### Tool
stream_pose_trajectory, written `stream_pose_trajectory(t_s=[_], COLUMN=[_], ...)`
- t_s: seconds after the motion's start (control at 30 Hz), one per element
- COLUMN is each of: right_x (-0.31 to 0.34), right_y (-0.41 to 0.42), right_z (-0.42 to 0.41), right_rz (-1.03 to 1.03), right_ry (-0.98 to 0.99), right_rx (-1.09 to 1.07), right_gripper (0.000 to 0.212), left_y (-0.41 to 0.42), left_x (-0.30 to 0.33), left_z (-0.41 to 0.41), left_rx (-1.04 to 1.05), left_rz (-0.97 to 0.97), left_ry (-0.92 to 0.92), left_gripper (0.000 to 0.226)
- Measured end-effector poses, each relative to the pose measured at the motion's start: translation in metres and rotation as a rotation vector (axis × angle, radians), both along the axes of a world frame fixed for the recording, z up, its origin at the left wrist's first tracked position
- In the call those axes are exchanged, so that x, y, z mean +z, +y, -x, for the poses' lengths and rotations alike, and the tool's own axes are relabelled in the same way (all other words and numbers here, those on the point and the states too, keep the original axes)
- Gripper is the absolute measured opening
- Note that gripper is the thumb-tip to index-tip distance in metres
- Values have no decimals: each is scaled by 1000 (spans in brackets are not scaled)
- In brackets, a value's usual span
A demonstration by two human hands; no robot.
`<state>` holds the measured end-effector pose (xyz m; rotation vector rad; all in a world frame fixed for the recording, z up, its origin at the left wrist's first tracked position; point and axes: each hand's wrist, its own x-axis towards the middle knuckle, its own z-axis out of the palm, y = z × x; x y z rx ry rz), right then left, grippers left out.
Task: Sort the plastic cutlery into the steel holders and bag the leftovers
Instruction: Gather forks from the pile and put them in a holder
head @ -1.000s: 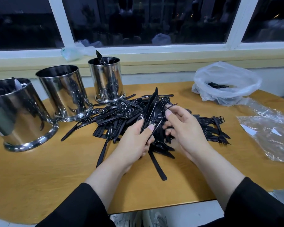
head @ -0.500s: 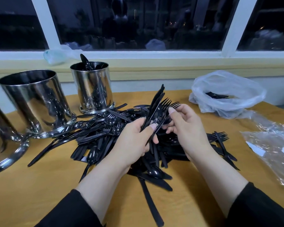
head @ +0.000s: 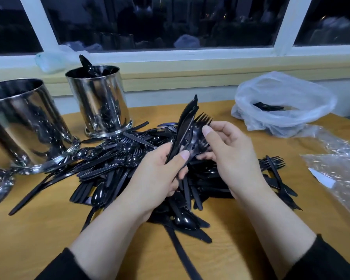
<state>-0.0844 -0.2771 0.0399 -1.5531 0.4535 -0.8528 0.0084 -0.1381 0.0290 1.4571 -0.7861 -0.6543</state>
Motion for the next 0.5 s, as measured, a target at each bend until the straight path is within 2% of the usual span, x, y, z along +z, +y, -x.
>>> stream_pose_trajectory(t_s=[0.13,0.2,0.33,0.4,0.5], right_x=[7,14,25,22,19], right_y=[-22,-38,-71,-79,-80], right_z=[14,28,61,70,74], right_rz=[168,280,600,653,716], right_ry=[44,115,507,656,769], right_rx=[-186,-210,-31,13,50], right_gripper=[17,19,19,16,9], left_y=[1,1,-1,-3,-7], left_x=[1,0,-1,-2,-4], left_z=[-2,-2,1,2,4], left_rx=[-1,-3,24,22,15], left_rz=[-19,-20,-5,-1,-20], left_ry=[-10,-43,-99,-101,-104], left_gripper=[21,25,35,35,35])
